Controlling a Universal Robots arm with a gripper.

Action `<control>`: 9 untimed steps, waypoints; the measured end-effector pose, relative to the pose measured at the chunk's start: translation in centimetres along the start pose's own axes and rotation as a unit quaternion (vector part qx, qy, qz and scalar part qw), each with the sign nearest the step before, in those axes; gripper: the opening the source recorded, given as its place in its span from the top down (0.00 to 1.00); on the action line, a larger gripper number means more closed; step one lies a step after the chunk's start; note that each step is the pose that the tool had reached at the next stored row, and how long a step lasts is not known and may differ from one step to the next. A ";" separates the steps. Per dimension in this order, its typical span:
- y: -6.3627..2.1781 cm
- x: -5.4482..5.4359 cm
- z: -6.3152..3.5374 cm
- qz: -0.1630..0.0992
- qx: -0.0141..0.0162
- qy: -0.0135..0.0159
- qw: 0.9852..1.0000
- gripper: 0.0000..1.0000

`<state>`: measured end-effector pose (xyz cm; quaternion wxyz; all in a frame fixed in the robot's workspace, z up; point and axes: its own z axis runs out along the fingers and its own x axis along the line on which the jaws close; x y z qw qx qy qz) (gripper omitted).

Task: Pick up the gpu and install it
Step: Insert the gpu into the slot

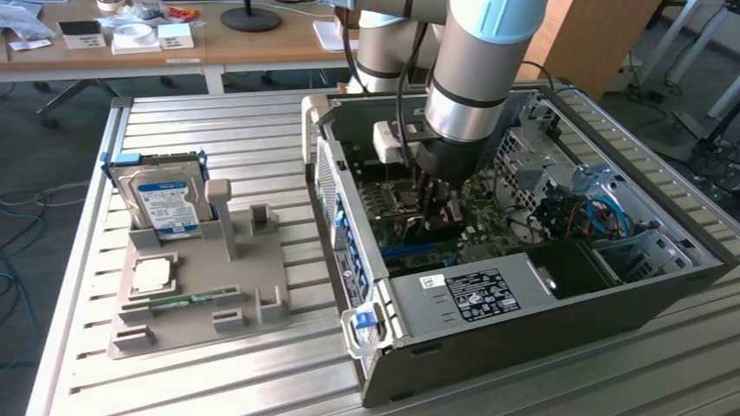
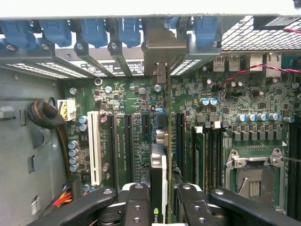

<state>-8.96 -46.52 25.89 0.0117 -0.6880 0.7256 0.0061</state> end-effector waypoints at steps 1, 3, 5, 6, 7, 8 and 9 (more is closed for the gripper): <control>0.01 0.0 0.05 0.000 0.000 0.000 1.000 0.73; 0.01 0.0 0.16 0.000 0.000 0.000 1.000 0.73; 0.02 0.0 0.21 0.000 0.000 0.000 1.000 0.73; 0.02 0.0 0.21 0.000 0.000 0.000 1.000 0.73; 0.02 0.0 0.21 0.000 0.000 0.000 1.000 0.73; 0.05 0.0 0.25 0.000 0.000 0.000 1.000 0.73; 0.08 0.0 0.31 0.000 0.000 0.000 1.000 0.73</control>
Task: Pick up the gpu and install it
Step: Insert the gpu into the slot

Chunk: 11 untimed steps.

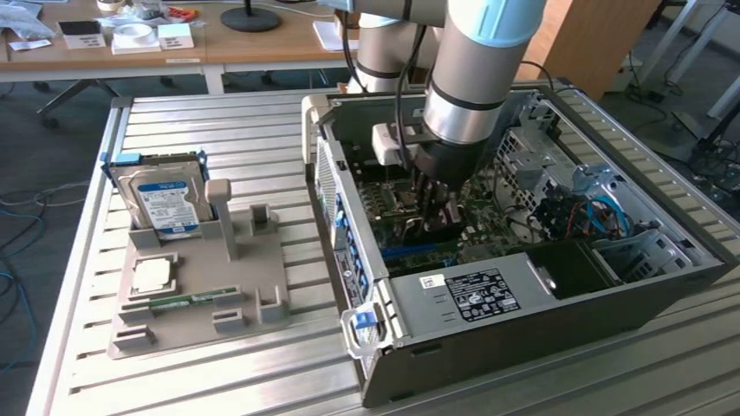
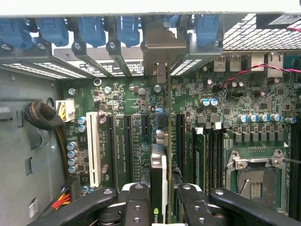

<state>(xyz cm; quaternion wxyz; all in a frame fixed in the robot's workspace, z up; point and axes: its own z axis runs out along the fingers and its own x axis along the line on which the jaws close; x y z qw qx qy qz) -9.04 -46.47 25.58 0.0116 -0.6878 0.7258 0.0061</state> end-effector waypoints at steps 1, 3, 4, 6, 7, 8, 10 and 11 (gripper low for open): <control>0.01 0.0 0.06 0.000 0.000 0.000 1.000 0.73; 0.04 0.0 0.18 0.000 0.000 0.000 1.000 0.73; 0.05 0.0 0.23 0.000 0.000 0.000 1.000 0.73; 0.06 0.0 0.26 0.000 0.000 0.000 1.000 0.73; 0.07 0.0 0.29 0.000 0.000 0.000 1.000 0.73; 0.06 0.0 0.30 0.000 0.000 0.000 1.000 0.73; 0.06 -0.1 0.31 0.000 0.000 0.000 1.000 0.73; 0.07 -0.1 0.31 0.000 0.000 0.000 1.000 0.73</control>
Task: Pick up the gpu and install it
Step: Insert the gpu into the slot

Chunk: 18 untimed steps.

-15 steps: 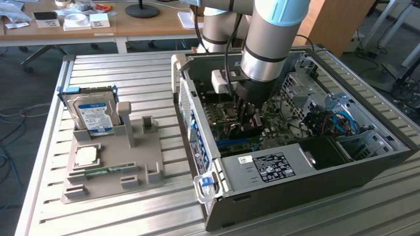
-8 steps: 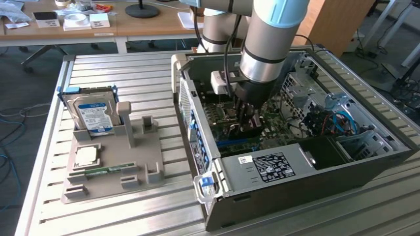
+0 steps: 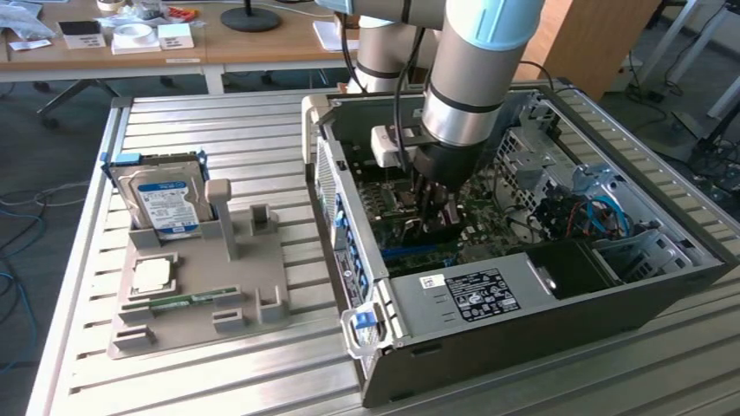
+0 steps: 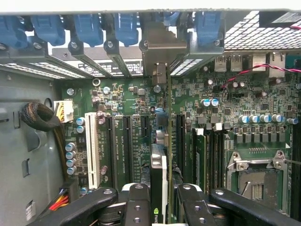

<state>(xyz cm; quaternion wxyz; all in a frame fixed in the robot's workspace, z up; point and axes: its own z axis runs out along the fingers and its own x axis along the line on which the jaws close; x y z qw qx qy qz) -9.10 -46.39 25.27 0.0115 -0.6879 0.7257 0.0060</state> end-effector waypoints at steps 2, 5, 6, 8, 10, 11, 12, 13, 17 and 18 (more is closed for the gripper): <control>0.00 0.0 -0.11 0.000 0.000 0.000 1.000 0.73; 0.00 0.0 -0.18 0.000 0.000 0.000 1.000 0.73; 0.00 0.0 -0.18 0.000 0.000 0.000 1.000 0.73; 0.00 0.0 -0.18 0.000 0.000 0.000 1.000 0.73; -0.03 0.0 -0.19 0.000 0.000 0.000 1.000 0.73; -0.04 0.0 -0.19 0.000 0.000 0.000 1.000 0.73; -0.05 0.0 -0.19 0.000 0.000 0.000 1.000 0.73; -0.06 0.0 -0.19 0.000 0.000 0.000 1.000 0.73; -0.13 0.0 -0.18 0.000 0.000 0.000 1.000 0.73; -0.13 0.0 -0.17 0.000 0.000 0.000 1.000 0.73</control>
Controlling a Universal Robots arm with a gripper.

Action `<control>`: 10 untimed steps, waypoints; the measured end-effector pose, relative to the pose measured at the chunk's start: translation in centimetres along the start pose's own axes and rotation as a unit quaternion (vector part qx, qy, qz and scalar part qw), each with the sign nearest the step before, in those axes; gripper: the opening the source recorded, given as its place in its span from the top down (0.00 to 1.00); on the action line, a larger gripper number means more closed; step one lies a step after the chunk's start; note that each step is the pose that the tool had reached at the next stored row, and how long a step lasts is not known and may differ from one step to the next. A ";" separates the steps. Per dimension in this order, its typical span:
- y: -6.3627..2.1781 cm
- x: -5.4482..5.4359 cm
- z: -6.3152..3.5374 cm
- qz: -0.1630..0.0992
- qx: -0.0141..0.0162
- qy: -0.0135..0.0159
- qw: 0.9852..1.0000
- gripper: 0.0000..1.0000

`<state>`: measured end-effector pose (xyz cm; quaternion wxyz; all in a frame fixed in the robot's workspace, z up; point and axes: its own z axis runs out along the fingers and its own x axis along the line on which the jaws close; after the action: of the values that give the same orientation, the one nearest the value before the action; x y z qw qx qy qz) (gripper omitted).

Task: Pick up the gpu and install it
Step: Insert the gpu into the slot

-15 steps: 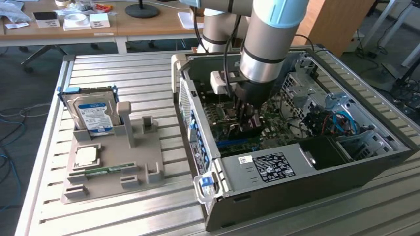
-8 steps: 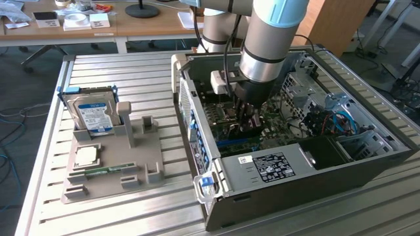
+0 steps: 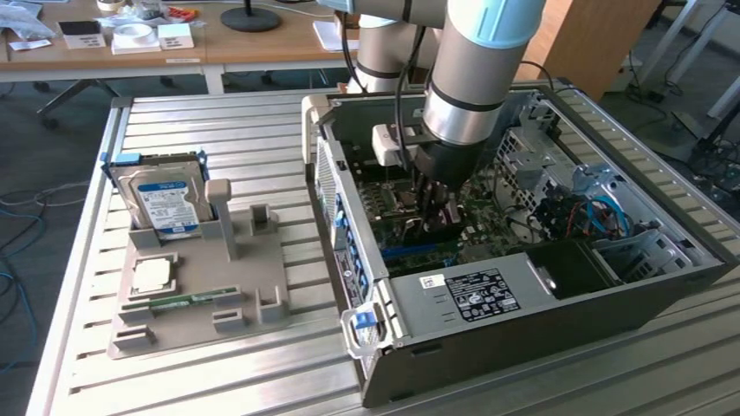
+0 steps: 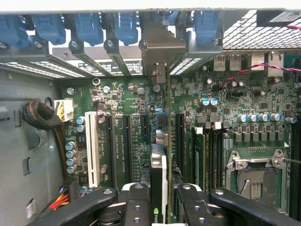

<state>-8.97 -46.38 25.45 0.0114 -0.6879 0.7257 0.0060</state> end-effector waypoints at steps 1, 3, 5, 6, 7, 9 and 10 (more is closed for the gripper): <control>0.00 0.0 0.06 0.000 0.000 0.000 1.000 0.73; 0.00 0.0 0.23 0.000 0.000 0.000 1.000 0.73; 0.00 0.0 0.39 0.000 0.000 0.000 1.000 0.73; 0.00 0.0 0.47 0.000 0.000 0.000 1.000 0.73; 0.00 0.0 0.53 0.000 0.000 0.000 1.000 0.73; 0.00 0.0 0.58 0.000 0.000 0.000 1.000 0.73; 0.01 0.0 0.59 0.000 0.000 0.000 1.000 0.73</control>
<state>-8.97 -46.37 24.86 0.0113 -0.6881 0.7255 0.0059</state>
